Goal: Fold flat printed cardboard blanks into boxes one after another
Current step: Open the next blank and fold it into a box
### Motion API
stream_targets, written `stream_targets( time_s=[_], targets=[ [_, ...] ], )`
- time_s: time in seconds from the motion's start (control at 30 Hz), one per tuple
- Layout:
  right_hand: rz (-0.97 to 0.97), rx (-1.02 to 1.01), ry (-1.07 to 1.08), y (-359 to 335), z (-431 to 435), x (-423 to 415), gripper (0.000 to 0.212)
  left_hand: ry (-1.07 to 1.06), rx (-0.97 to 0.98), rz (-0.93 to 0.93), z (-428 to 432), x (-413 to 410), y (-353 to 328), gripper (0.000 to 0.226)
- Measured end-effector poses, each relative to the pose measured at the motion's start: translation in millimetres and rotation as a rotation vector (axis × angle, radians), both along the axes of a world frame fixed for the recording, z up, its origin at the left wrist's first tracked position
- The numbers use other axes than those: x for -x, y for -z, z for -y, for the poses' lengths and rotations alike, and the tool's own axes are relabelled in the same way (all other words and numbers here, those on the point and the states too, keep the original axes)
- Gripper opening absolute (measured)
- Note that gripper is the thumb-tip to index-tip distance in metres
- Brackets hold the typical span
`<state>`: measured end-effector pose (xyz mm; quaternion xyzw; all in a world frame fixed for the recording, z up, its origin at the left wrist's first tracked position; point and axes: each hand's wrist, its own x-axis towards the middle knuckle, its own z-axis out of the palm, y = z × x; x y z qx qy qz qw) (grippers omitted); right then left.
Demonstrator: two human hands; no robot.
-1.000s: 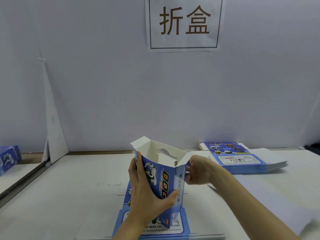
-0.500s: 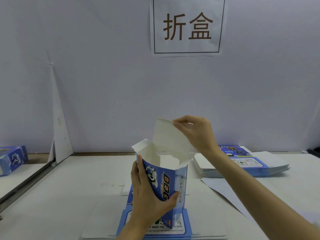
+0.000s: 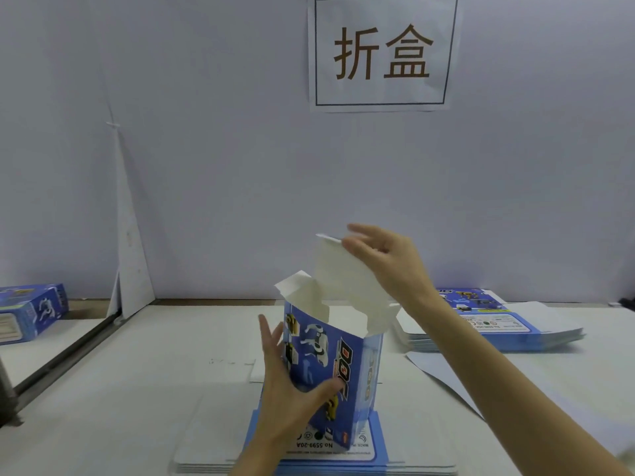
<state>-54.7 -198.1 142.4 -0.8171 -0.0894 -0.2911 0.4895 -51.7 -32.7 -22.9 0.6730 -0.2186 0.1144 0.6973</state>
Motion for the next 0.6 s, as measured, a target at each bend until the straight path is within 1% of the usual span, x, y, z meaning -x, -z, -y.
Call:
stream_targets(
  time_s=[0.03,0.1,0.13,0.17,0.2,0.23,0.3,0.33,0.37,0.4,0.47,0.5,0.53,0.6],
  targets=[
    [0.065,-0.102,0.004,5.8,3.1,5.1,0.039,0.024,0.020,-0.066,-5.0,-1.9,2.9,0.108],
    [0.252,-0.377,0.109,29.9,9.3,19.7,0.042,0.043,0.009,-0.182,-11.7,-8.6,6.8,0.093],
    [0.322,-0.473,0.175,48.5,11.2,27.1,0.041,0.058,0.006,-0.231,-13.6,-11.7,7.1,0.090],
    [0.348,-0.522,0.219,70.7,13.2,34.5,0.040,0.085,0.008,-0.267,-14.5,-14.9,7.8,0.093],
    [0.326,-0.535,0.217,94.8,13.6,42.0,0.042,0.119,0.001,-0.290,-14.3,-17.3,8.7,0.099],
    [0.253,-0.521,0.166,119.0,11.1,48.6,0.048,0.152,-0.014,-0.307,-13.4,-18.2,9.9,0.103],
    [0.056,-0.389,0.031,156.3,0.5,60.0,0.074,0.164,-0.068,-0.305,-10.3,-17.1,13.9,0.102],
    [-0.019,-0.312,-0.017,168.5,-6.0,61.7,0.088,0.142,-0.104,-0.285,-8.3,-15.6,15.5,0.098],
    [-0.064,-0.272,-0.036,175.6,-11.5,60.7,0.096,0.115,-0.140,-0.258,-7.3,-14.3,15.9,0.091],
    [-0.085,-0.266,-0.040,177.2,-14.9,57.6,0.098,0.085,-0.167,-0.234,-7.2,-13.3,15.8,0.082],
    [-0.100,-0.295,-0.062,174.1,-13.7,47.8,0.090,0.033,-0.175,-0.203,-7.3,-12.3,15.7,0.059],
    [-0.109,-0.296,-0.087,171.2,-10.8,42.8,0.086,0.011,-0.166,-0.197,-7.4,-11.8,15.5,0.052],
    [-0.126,-0.286,-0.118,168.3,-7.6,38.7,0.085,-0.006,-0.155,-0.196,-7.6,-11.4,15.0,0.050],
    [-0.182,-0.286,-0.161,167.1,-2.2,32.8,0.088,0.003,-0.138,-0.221,-6.7,-12.0,15.9,0.058]
  ],
)
